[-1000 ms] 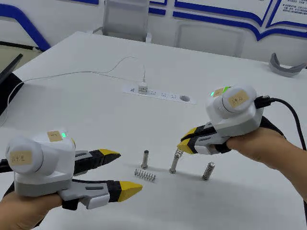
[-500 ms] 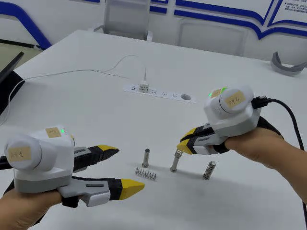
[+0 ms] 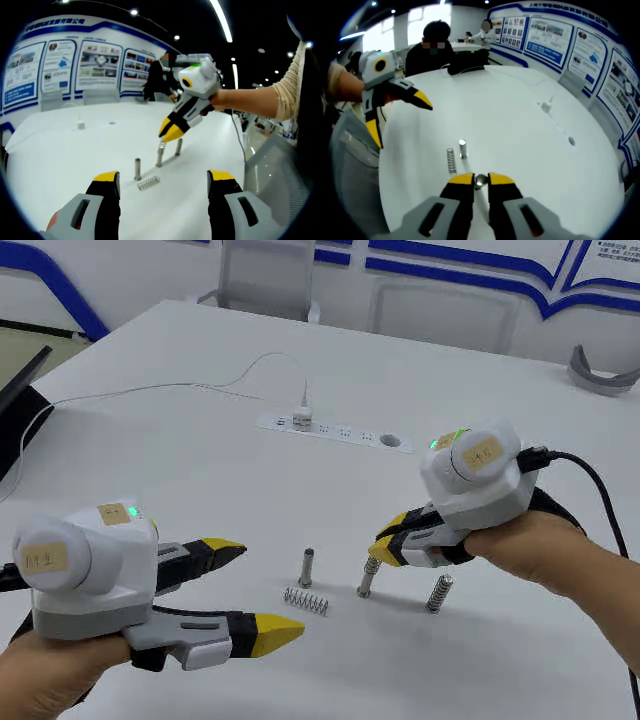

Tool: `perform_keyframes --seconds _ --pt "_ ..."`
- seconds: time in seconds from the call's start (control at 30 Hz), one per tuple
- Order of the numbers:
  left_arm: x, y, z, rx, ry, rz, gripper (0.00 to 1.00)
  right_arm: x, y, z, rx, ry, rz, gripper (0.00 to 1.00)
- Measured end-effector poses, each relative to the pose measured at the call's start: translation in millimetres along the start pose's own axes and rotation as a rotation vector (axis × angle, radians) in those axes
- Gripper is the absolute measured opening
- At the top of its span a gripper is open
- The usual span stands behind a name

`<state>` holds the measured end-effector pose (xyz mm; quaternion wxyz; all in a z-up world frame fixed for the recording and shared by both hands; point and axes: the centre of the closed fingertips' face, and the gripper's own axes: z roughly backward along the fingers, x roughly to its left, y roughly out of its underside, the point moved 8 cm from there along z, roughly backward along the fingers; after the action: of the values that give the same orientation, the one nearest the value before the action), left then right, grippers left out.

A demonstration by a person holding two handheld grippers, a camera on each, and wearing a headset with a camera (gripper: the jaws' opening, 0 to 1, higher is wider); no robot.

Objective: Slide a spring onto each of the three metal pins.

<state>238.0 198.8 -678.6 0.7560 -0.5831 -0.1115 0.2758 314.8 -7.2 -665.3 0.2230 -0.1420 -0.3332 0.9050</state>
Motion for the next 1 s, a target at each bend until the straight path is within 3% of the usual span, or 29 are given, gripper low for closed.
perform_keyframes --seconds 1.0 --pt "-1.5 1.8 0.4 0.012 -0.025 -0.017 0.85 3.2 17.5 -20.1 0.034 0.002 -0.007 0.12"
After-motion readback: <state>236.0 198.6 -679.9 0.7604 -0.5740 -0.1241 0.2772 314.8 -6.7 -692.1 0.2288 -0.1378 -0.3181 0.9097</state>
